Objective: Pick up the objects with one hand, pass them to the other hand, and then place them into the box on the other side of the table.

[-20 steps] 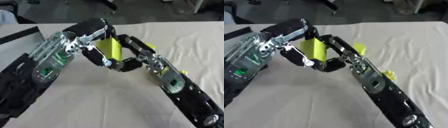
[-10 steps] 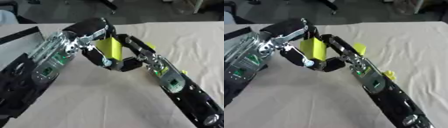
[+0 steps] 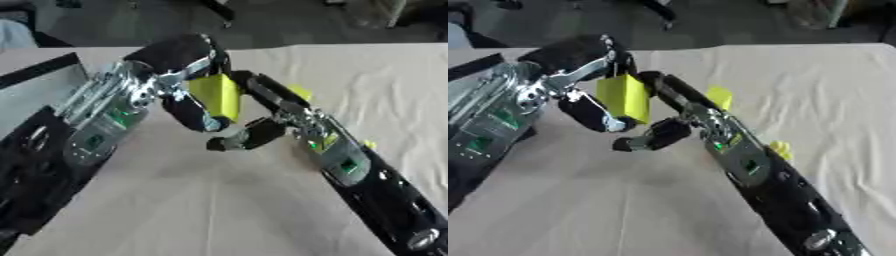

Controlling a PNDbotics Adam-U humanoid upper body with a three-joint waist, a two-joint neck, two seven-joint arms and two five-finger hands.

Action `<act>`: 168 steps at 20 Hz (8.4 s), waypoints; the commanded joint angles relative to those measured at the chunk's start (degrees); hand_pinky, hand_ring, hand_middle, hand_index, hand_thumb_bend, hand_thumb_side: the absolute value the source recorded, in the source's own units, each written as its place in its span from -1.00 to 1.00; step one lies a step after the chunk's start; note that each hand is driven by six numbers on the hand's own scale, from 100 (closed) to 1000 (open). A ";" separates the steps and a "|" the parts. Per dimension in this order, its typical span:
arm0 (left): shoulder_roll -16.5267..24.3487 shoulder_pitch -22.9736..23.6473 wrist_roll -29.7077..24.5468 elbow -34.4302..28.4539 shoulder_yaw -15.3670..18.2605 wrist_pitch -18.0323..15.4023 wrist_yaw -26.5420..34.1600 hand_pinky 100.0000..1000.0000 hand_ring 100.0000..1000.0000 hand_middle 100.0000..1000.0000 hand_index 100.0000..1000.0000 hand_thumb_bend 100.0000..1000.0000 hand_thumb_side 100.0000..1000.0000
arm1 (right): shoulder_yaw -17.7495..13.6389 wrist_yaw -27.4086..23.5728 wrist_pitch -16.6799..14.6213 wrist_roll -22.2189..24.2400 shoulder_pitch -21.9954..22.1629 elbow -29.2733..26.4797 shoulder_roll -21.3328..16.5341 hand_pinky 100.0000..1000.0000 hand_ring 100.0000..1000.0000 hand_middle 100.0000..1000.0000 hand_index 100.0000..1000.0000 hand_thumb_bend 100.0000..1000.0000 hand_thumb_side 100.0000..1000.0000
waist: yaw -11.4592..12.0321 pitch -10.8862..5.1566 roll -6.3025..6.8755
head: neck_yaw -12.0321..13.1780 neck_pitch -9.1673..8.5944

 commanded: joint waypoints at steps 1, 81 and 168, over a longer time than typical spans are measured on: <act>2.24 -0.39 -0.05 -1.41 1.98 0.49 0.05 0.32 -0.08 -0.51 -0.21 -0.52 -1.00 | -0.68 0.87 -0.23 0.45 -0.89 -1.60 -1.06 0.50 0.41 0.50 0.62 0.35 -0.54 | 0.09 -0.90 0.65 | 0.08 -0.10; 22.82 15.04 31.80 10.21 25.83 6.74 20.52 0.70 0.44 0.16 0.54 0.15 -0.10 | -7.88 -1.73 11.18 -8.54 -1.90 -6.76 -9.75 0.52 0.36 0.46 0.57 0.22 -0.30 | -0.72 -0.30 -2.89 | -1.07 -0.10; 21.83 19.49 34.76 2.58 25.00 8.89 23.74 0.69 0.44 0.08 0.44 0.14 -0.06 | -8.59 23.83 24.75 16.75 -12.02 25.45 -12.07 0.73 0.59 0.36 0.52 -0.08 -0.49 | 0.43 2.53 -2.38 | -3.52 -0.10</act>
